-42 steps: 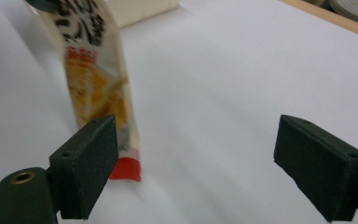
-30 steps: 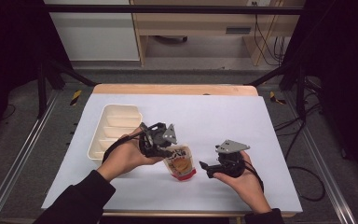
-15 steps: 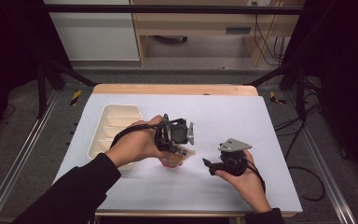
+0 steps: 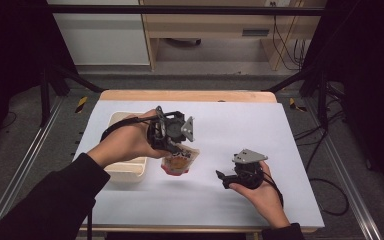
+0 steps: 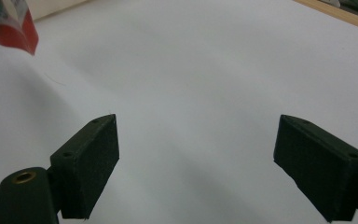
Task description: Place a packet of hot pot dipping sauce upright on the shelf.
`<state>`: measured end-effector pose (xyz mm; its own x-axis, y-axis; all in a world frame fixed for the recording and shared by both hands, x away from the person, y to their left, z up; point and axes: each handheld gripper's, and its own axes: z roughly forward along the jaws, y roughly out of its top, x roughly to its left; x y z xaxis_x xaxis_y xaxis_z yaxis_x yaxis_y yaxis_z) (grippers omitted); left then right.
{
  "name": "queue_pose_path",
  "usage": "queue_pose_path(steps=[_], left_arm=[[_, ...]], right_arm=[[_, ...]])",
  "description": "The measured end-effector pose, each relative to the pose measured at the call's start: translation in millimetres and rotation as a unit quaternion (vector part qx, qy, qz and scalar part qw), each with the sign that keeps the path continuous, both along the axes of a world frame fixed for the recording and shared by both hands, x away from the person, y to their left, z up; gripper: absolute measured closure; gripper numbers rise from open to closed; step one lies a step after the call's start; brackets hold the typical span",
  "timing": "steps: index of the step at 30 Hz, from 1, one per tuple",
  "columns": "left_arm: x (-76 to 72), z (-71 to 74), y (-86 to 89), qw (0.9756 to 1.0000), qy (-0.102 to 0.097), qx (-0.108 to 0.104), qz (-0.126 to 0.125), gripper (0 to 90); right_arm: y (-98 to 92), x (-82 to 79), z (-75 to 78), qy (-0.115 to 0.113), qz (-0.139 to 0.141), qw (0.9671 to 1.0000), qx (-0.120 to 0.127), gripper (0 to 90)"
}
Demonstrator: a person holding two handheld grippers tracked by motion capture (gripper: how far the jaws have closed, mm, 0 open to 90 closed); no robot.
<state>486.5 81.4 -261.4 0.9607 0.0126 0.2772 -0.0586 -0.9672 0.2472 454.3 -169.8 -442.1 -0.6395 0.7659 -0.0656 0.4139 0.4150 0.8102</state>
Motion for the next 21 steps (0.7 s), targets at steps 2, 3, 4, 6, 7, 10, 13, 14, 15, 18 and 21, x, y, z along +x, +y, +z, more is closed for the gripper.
queue_pose_path(steps=[2,3,4,6,7,10,13,14,15,18,21], left_arm=[[2.6,3.1,9.1,1.0,-0.001,-0.002,0.007,73.9],[2.6,3.1,9.1,1.0,-0.001,-0.002,0.007,73.8],[3.6,4.6,13.4,0.9999,-0.001,-0.004,0.011,73.9],[5.6,8.2,21.5,0.9998,-0.002,-0.012,0.018,73.9],[7.9,12.4,28.9,0.9997,-0.007,-0.011,0.02,73.9],[10.0,18.9,39.9,0.9995,-0.011,-0.012,0.027,73.8],[11.5,23.3,46.9,0.9994,-0.014,-0.012,0.028,73.9],[12.0,24.9,50.2,0.9993,-0.014,-0.014,0.031,73.9],[12.8,28.2,56.7,0.9992,-0.015,-0.012,0.035,73.9],[14.5,30.9,62.8,0.9992,-0.018,-0.011,0.033,73.8],[17.6,34.3,74.7,0.9986,-0.019,-0.015,0.046,73.9]], right_arm=[[0.4,-0.2,0.0,-0.001,0.001,1.0,0.0,14.4],[0.7,-0.4,-0.1,0.0,0.001,1.0,0.0,14.4],[1.0,-0.3,-0.2,0.0,0.002,1.0,0.0,14.4],[1.6,-0.4,-0.4,0.0,0.002,1.0,-0.002,14.4],[1.6,-0.5,-0.3,-0.001,0.003,1.0,-0.003,14.4],[1.9,-1.2,0.0,-0.003,0.002,1.0,-0.002,14.3],[2.0,-1.1,-0.1,-0.004,0.005,1.0,-0.003,14.0],[2.0,-1.1,-0.1,-0.004,0.005,1.0,-0.003,14.0],[2.9,-1.3,-0.3,-0.004,0.003,1.0,-0.003,13.8],[3.1,-2.1,0.0,-0.006,0.003,1.0,-0.002,12.7],[3.3,-2.3,0.2,-0.007,0.004,1.0,-0.002,10.9]])
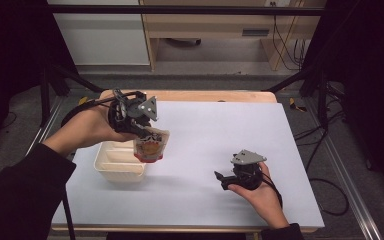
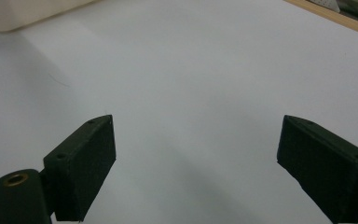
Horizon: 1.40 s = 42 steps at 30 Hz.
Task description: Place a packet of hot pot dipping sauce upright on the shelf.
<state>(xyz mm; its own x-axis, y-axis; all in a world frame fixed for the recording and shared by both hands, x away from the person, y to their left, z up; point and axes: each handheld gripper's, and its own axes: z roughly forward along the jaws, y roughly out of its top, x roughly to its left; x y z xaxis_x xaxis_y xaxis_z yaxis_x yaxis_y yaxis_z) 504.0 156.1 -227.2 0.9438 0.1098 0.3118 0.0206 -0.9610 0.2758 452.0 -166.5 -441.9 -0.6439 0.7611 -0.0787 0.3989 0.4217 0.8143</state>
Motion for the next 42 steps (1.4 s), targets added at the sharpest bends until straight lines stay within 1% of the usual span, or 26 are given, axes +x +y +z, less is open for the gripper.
queue_pose_path(steps=[2,3,4,5,11,14,16,18,25,28,29,31,34,37,42], left_arm=[[0.5,0.3,2.7,1.0,0.0,-0.001,0.002,73.8],[1.6,1.3,7.6,1.0,-0.001,-0.002,0.009,73.8],[2.1,2.0,9.3,1.0,-0.002,-0.002,0.01,73.8],[3.1,3.3,12.2,0.9999,-0.006,-0.004,0.015,73.8],[9.6,11.6,26.2,0.9996,-0.013,-0.006,0.025,73.8],[10.4,12.3,30.6,0.9995,-0.014,-0.005,0.028,73.8],[10.8,11.6,34.5,0.9994,-0.016,-0.002,0.029,73.8],[11.6,8.7,39.7,0.9994,-0.016,0.004,0.029,73.8],[15.3,6.1,49.7,0.9992,-0.014,0.003,0.036,73.8],[16.1,4.5,53.6,0.9989,-0.019,0.005,0.043,73.9],[16.2,3.1,54.6,0.9988,-0.019,0.003,0.045,73.9],[18.0,1.2,57.9,0.9987,-0.019,0.006,0.047,73.9],[19.1,-0.2,60.0,0.9986,-0.018,0.003,0.049,73.8],[21.1,-2.4,63.7,0.9987,-0.013,0.0,0.049,73.8],[22.6,-4.1,66.7,0.9986,-0.013,0.0,0.051,73.8]], right_arm=[[0.1,0.0,-0.1,0.001,-0.001,1.0,-0.001,9.5],[0.4,0.8,-0.6,0.011,-0.002,0.9999,0.002,7.6],[0.9,0.5,-0.9,0.011,-0.004,0.9999,0.003,7.6],[1.1,0.4,-0.9,0.009,-0.003,1.0,0.001,7.4],[3.0,-1.5,-1.1,-0.006,0.008,0.9999,-0.004,6.0],[2.9,-2.3,-0.9,-0.012,0.009,0.9999,-0.006,5.9],[2.8,-2.5,-0.8,-0.015,0.007,0.9998,-0.006,6.2],[2.8,-2.4,-1.0,-0.012,0.003,0.9999,-0.005,6.2],[2.0,-1.7,-1.3,-0.011,0.001,0.9999,-0.004,6.2],[1.9,-1.9,-1.2,-0.015,-0.002,0.9999,-0.001,6.2],[1.9,-1.9,-1.2,-0.015,-0.002,0.9999,-0.001,6.2],[1.5,-1.8,-1.0,-0.017,-0.002,0.9998,-0.001,6.2],[1.4,-1.8,-1.1,-0.018,-0.003,0.9998,-0.001,6.2],[1.5,-1.4,-2.0,-0.018,-0.002,0.9998,-0.004,6.1],[1.8,-1.1,-2.4,-0.019,-0.004,0.9998,-0.002,6.1]])
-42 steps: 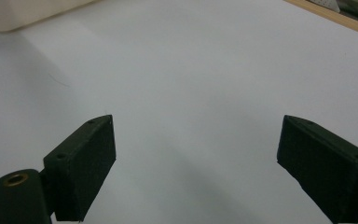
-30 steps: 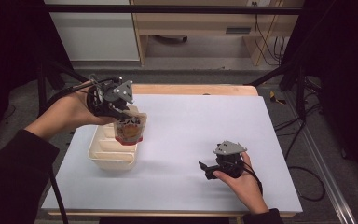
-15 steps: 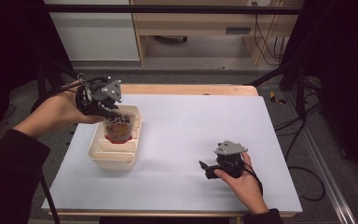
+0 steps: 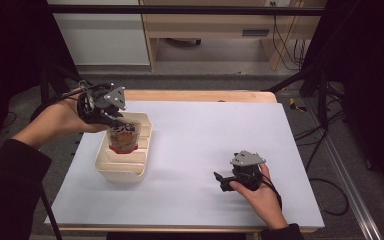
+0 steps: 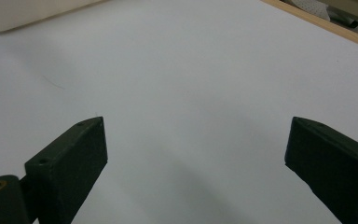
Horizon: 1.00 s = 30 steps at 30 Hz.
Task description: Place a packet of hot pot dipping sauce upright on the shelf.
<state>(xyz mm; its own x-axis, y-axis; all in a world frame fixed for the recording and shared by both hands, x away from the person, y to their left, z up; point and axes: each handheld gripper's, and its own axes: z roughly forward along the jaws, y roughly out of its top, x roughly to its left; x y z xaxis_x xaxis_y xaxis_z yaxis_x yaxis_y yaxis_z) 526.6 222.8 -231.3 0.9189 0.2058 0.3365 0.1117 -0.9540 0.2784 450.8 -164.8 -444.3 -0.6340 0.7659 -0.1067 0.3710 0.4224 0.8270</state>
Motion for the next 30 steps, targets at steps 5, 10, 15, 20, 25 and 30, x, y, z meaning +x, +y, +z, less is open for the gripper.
queue_pose_path(steps=[5,10,15,20,25,30], left_arm=[[3.3,-2.5,3.7,1.0,0.003,-0.004,0.003,73.8],[5.1,-3.7,4.4,1.0,0.003,-0.006,0.003,73.8],[7.8,-5.7,2.5,1.0,0.005,-0.007,-0.002,73.8],[9.4,-7.0,1.3,0.9999,0.007,-0.009,-0.007,73.8],[12.3,-8.5,1.5,0.9999,0.007,-0.006,-0.011,73.8],[17.5,-9.6,3.6,0.9998,0.008,-0.008,-0.017,73.8]], right_arm=[[-0.1,0.0,0.1,-0.003,-0.001,1.0,0.002,6.2],[0.5,0.1,-0.4,0.0,0.0,1.0,0.001,6.2],[0.4,0.1,-0.5,-0.001,0.001,1.0,0.001,6.2],[-0.1,0.7,-1.0,0.0,0.001,1.0,0.002,6.1],[-0.5,0.1,-0.5,-0.001,-0.002,1.0,0.004,6.0],[-0.5,0.0,-0.7,0.0,-0.001,1.0,0.003,5.9]])
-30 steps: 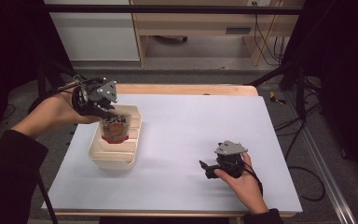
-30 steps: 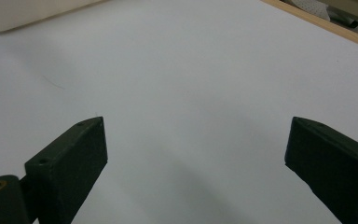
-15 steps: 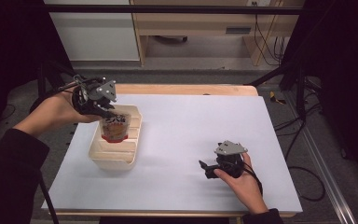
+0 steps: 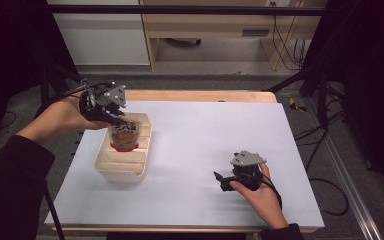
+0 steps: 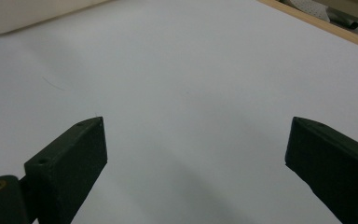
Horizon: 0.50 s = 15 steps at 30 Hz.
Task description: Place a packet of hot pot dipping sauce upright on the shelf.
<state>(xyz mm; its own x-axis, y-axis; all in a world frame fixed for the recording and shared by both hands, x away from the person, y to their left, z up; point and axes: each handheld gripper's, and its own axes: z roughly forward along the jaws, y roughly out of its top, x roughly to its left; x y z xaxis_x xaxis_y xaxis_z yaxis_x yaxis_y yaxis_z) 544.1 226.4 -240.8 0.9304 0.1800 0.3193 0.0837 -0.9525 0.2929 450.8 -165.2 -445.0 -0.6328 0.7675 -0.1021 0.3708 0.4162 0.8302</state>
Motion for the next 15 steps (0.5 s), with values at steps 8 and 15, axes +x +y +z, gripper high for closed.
queue_pose_path(steps=[8,15], left_arm=[[10.9,-10.1,4.9,1.0,0.007,-0.003,-0.005,73.8],[21.5,-16.3,4.5,0.9999,0.008,-0.007,-0.01,73.9]], right_arm=[[0.5,-0.2,-1.3,-0.002,-0.002,1.0,-0.005,5.9],[0.9,-0.2,-2.6,0.0,-0.004,1.0,-0.007,5.9]])
